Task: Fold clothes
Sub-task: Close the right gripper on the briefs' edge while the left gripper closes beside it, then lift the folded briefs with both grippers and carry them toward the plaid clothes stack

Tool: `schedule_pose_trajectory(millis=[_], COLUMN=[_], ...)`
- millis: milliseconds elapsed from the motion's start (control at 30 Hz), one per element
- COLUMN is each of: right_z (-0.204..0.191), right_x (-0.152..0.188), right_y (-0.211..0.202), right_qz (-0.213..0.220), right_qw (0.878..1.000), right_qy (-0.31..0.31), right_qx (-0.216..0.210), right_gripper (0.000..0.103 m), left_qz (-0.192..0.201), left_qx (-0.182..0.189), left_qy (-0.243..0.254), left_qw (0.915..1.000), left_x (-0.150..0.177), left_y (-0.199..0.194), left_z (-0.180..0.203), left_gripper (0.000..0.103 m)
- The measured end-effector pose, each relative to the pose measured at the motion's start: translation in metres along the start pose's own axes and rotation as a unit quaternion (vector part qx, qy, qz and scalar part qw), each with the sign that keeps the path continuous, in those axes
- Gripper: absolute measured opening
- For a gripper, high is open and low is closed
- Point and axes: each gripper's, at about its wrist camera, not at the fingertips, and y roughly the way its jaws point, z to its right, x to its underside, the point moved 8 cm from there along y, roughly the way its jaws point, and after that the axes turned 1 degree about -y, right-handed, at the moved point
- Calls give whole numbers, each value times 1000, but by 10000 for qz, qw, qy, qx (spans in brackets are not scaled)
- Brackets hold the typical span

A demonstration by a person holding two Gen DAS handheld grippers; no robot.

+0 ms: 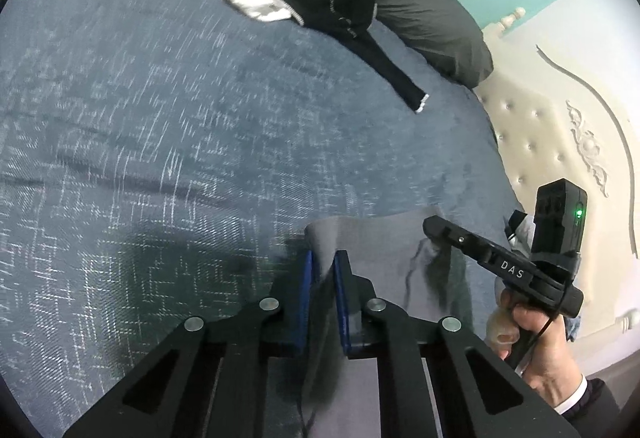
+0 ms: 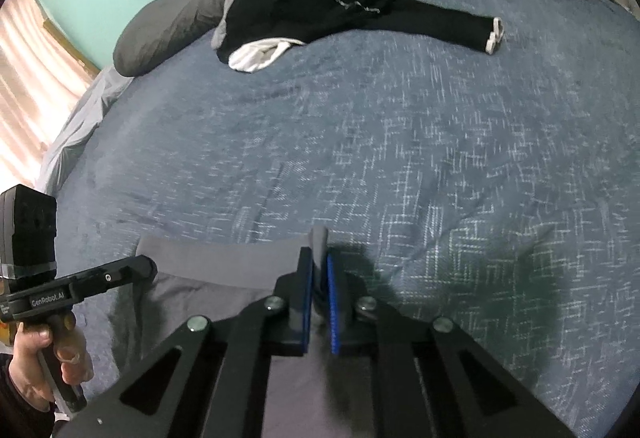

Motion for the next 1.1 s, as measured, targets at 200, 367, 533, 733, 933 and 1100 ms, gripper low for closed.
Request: schedule_pose_trajectory(millis=[200, 367, 533, 733, 933, 1100], right_z=[-11, -19, -25, -36, -45, -50], right_x=[-8, -16, -21, -30, -38, -45], right_y=[-29, -58, -88, -134, -180, -223], right_qz=[223, 432, 660, 967, 1248, 1503], right_qw=[9997, 9989, 9975, 9948, 9914, 9877], right_qy=[-80, -144, -213, -297, -377, -423], right_qx=[-57, -93, -121, -149, -125, -88], right_gripper=[6, 6, 6, 6, 6, 6], left_qz=[94, 198, 337, 539, 728, 875], left_qx=[-26, -54, -71, -91, -86, -50], left_qy=[184, 335, 474, 635, 850, 985], left_qw=[9998, 9992, 9983, 9965, 9937, 9913], left_x=[-4, -9, -10, -14, -17, -17], left_y=[-19, -37, -60, -90, -119, -143], left_z=[22, 42, 63, 92, 129, 161], left_gripper=[12, 12, 12, 11, 11, 11])
